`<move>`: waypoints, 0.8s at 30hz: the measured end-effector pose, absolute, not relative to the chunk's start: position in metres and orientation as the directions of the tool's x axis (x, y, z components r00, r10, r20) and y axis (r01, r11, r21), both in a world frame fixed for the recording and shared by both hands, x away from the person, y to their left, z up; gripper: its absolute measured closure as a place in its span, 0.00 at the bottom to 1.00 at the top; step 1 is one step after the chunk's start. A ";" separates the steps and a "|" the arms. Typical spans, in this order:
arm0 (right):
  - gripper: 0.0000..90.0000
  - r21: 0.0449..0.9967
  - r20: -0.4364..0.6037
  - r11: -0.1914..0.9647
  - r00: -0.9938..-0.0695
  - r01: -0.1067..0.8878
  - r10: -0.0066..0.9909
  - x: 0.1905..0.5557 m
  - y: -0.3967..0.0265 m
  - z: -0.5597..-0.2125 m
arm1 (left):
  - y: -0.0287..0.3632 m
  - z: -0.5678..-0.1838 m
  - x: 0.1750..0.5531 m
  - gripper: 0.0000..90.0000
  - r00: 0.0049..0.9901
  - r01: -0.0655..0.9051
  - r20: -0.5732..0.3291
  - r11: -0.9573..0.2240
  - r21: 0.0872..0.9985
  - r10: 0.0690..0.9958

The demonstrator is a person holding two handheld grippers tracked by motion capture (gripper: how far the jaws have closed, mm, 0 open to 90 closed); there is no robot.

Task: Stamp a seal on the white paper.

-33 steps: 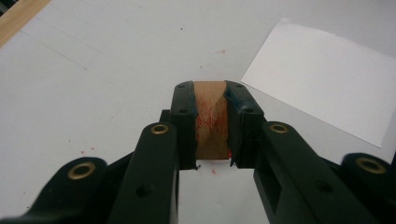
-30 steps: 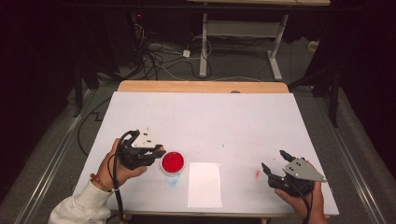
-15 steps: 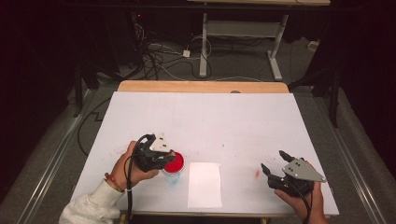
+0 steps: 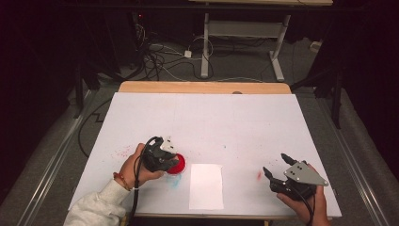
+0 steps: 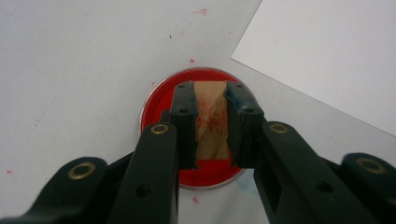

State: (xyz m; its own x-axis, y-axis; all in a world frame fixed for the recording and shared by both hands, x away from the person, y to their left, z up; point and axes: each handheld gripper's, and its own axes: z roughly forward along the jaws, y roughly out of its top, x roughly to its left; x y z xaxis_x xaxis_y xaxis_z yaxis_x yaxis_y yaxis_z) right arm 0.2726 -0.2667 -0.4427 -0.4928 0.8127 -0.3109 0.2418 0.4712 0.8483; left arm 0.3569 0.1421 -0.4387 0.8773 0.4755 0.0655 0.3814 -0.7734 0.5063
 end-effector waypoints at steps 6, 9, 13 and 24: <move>0.31 0.848 -0.314 0.473 -0.492 0.240 0.812 0.271 -0.267 -0.442 | 0.141 -0.450 0.363 0.82 0.867 0.409 0.049 -0.766 0.495 0.495; 0.31 0.847 -0.313 0.473 -0.494 0.240 0.811 0.271 -0.267 -0.442 | 0.142 -0.452 0.365 0.82 0.862 0.424 0.033 -0.754 0.501 0.506; 0.31 0.852 -0.312 0.468 -0.490 0.235 0.814 0.269 -0.268 -0.442 | 0.141 -0.453 0.363 0.82 0.861 0.420 0.044 -0.757 0.501 0.506; 0.31 0.851 -0.315 0.472 -0.495 0.231 0.810 0.269 -0.267 -0.441 | 0.140 -0.455 0.361 0.82 0.859 0.413 0.061 -0.760 0.501 0.508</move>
State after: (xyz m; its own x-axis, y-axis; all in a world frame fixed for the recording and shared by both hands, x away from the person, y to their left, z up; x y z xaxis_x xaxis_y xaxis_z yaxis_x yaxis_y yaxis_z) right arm 0.2685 -0.2669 -0.4412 -0.4947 0.8101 -0.3147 0.2314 0.4719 0.8508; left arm 0.3608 0.1400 -0.4547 0.8595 0.5075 0.0608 0.4134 -0.7601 0.5014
